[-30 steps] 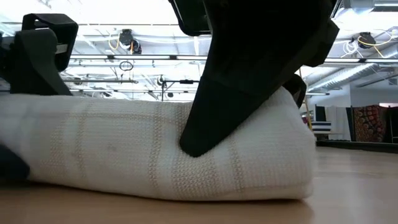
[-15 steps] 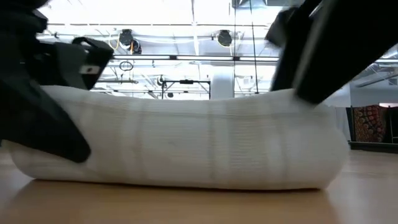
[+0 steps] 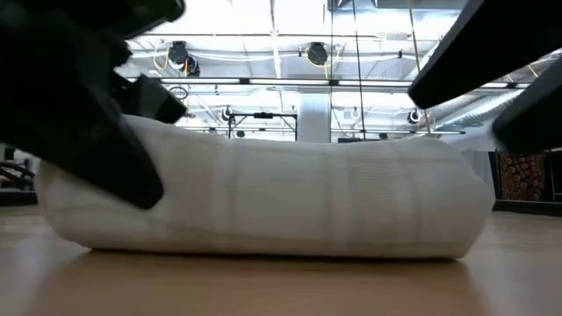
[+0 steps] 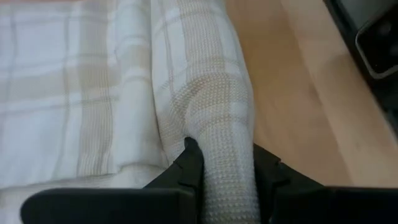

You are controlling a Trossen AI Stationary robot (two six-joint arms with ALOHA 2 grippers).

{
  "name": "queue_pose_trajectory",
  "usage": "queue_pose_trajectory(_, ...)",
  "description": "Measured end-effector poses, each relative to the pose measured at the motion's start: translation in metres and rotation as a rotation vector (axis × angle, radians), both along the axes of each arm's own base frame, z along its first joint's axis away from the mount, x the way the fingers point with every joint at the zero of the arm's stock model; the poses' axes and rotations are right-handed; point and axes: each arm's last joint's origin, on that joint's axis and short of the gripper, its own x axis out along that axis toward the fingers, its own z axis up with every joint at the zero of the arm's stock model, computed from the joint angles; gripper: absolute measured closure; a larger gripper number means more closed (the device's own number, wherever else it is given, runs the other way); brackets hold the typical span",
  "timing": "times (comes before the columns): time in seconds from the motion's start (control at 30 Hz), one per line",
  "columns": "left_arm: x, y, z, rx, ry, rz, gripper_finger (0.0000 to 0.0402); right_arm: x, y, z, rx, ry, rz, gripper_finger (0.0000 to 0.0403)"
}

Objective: Roll towel
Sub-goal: Roll the white kitchen towel

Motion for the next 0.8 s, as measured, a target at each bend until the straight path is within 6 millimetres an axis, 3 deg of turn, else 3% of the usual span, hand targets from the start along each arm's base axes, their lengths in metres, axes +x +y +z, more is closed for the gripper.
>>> queue_pose_trajectory(0.23,0.008,0.015,-0.001,-0.081,0.057,0.079,0.0329,0.015,-0.014,-0.016,-0.104,0.035,-0.007,0.0143)
queue_pose_trajectory(0.5,0.008,0.019,-0.003,-0.117,0.102,0.15,0.0329,0.025,-0.036,-0.018,-0.094,0.14,-0.053,0.0117)
queue_pose_trajectory(0.8,0.008,0.019,-0.004,-0.173,0.139,0.154,0.0329,0.033,-0.046,-0.017,-0.176,0.176,-0.009,0.0102)
